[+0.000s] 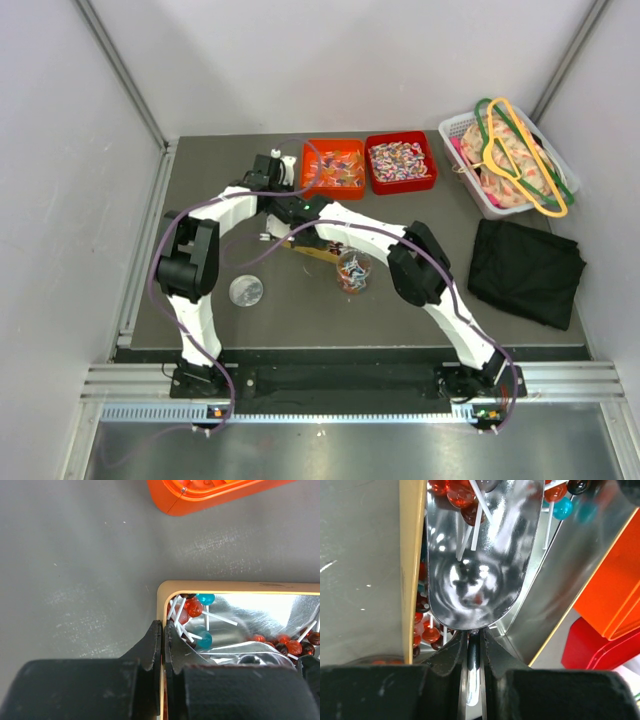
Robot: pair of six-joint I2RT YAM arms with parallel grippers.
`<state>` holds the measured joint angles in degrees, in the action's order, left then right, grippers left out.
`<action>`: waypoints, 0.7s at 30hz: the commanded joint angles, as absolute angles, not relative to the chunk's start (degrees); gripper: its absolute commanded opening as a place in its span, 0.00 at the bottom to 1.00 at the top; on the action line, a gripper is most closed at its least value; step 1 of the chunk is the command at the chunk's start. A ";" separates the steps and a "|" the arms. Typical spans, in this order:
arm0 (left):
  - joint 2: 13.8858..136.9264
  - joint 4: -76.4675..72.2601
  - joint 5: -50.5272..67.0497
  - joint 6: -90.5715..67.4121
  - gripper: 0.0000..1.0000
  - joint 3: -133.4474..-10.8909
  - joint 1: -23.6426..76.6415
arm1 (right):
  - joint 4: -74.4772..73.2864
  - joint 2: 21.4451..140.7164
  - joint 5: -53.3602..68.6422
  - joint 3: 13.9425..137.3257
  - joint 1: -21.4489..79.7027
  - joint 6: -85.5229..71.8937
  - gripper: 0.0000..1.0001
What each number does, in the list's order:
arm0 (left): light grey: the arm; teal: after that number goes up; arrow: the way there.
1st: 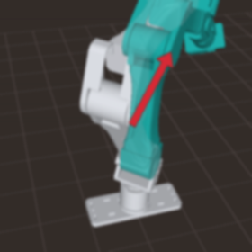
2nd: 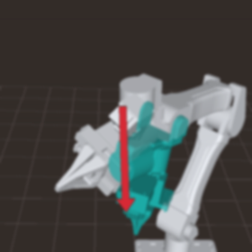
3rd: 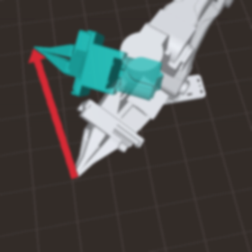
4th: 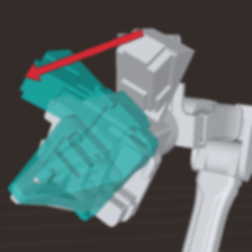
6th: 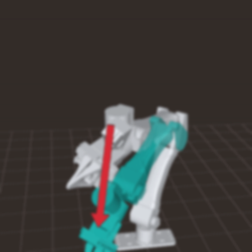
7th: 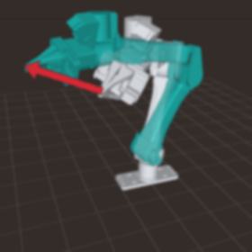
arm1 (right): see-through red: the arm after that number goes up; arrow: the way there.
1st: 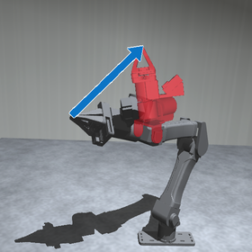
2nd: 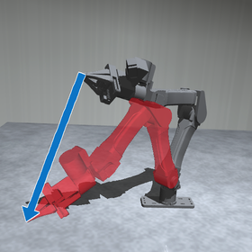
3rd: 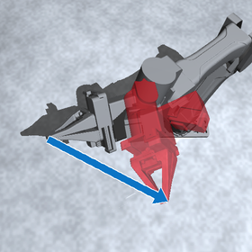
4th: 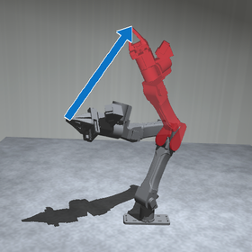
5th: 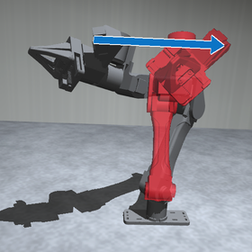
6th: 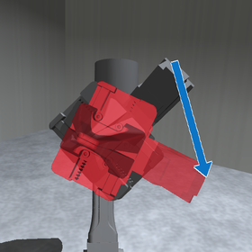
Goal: Pack the candies
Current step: Scoop the fake candies from the storage box.
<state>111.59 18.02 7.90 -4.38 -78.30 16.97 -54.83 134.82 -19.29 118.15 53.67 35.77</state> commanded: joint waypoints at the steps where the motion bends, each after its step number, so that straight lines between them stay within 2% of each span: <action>1: 108.72 15.12 9.58 -6.85 0.00 -77.78 17.31 | -53.88 131.67 -12.66 117.16 53.88 31.82 0.00; 12: 107.84 14.77 9.58 -6.77 0.00 -76.82 16.52 | -55.20 129.11 -11.95 118.57 52.82 29.09 0.00; 21: 107.31 14.50 8.88 -6.42 0.00 -76.82 16.44 | -55.11 126.57 -32.16 111.89 54.58 41.56 0.00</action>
<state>110.98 16.95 7.84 -4.64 -77.21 16.64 -54.35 131.61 -23.42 113.32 53.78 35.33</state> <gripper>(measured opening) 0.021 0.089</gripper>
